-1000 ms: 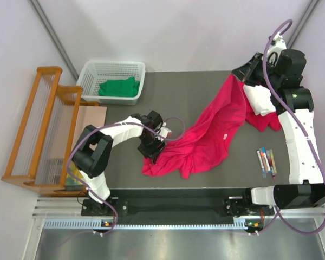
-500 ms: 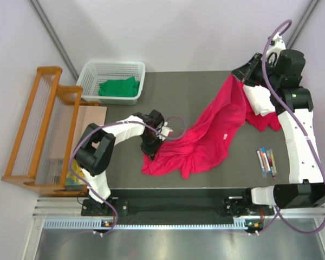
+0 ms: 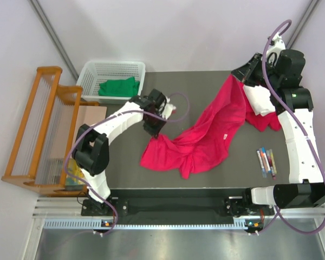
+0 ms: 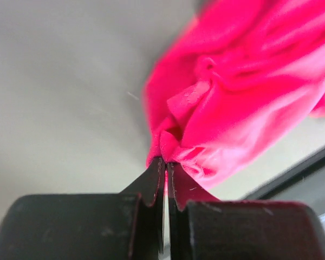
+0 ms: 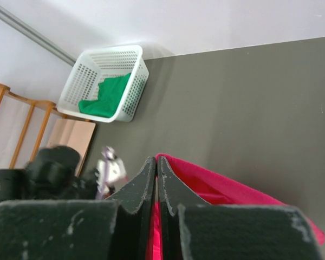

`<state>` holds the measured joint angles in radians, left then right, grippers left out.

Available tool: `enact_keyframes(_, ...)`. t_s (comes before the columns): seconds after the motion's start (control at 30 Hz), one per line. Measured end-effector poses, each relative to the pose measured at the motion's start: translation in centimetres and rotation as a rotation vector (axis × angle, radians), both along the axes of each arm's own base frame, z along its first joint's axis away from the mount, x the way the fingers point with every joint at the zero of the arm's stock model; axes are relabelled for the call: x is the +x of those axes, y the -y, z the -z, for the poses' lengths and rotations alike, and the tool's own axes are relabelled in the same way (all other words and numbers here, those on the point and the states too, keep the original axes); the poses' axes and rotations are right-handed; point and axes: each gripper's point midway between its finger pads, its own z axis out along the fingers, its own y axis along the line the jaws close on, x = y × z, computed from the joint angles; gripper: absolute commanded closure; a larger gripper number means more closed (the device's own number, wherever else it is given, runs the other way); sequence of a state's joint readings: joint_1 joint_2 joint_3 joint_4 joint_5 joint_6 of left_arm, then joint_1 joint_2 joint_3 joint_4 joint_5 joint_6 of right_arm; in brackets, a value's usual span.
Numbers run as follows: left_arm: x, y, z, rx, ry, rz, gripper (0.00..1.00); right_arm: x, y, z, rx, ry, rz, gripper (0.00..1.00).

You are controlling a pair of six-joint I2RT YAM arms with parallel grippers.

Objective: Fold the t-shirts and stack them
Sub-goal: Flatten the tshirt out

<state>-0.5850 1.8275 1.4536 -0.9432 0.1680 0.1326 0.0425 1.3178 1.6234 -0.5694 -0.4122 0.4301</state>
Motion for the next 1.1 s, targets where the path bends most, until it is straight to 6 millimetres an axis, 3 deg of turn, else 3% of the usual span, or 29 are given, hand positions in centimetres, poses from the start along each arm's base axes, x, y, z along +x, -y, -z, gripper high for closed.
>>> enact_keyframes(0.13, 4.3, -0.2, -5.0, -0.046, 0.154, -0.050, 1.00, 0.0, 0.0, -0.1, 0.000, 0.001, 0.000, 1.00)
enact_keyframes(0.23, 6.1, -1.5, -7.8, -0.053, 0.237, -0.088, 1.00, 0.0, 0.0, -0.1, -0.001, 0.001, 0.000, 1.00)
enact_keyframes(0.53, 6.3, -6.5, -11.1, -0.005, 0.304, -0.181, 1.00, -0.4, 0.3, -0.9, -0.005, 0.014, 0.014, 1.00)
enact_keyframes(0.63, 5.9, -8.4, -13.2, -0.007, 0.343, -0.217, 1.00, -1.5, 0.3, -1.9, -0.002, 0.037, 0.013, 1.00)
enact_keyframes(0.73, 5.2, -10.0, -17.2, -0.019, 0.443, -0.249, 1.00, -4.0, 0.2, -4.0, 0.004, 0.095, 0.001, 1.00)
enact_keyframes(0.9, 2.0, -11.1, -29.3, -0.162, 0.725, -0.251, 1.00, -11.6, 0.4, -9.2, 0.003, 0.279, -0.011, 1.00)
enact_keyframes(1.0, -1.9, -11.7, -35.4, -0.280, 0.884, -0.211, 1.00, -17.4, 0.6, -12.3, -0.006, 0.432, -0.015, 1.00)
enact_keyframes(1.1, -6.5, -12.3, -37.9, -0.360, 0.959, -0.160, 1.00, -23.2, 1.2, -14.9, -0.013, 0.577, 0.002, 1.00)
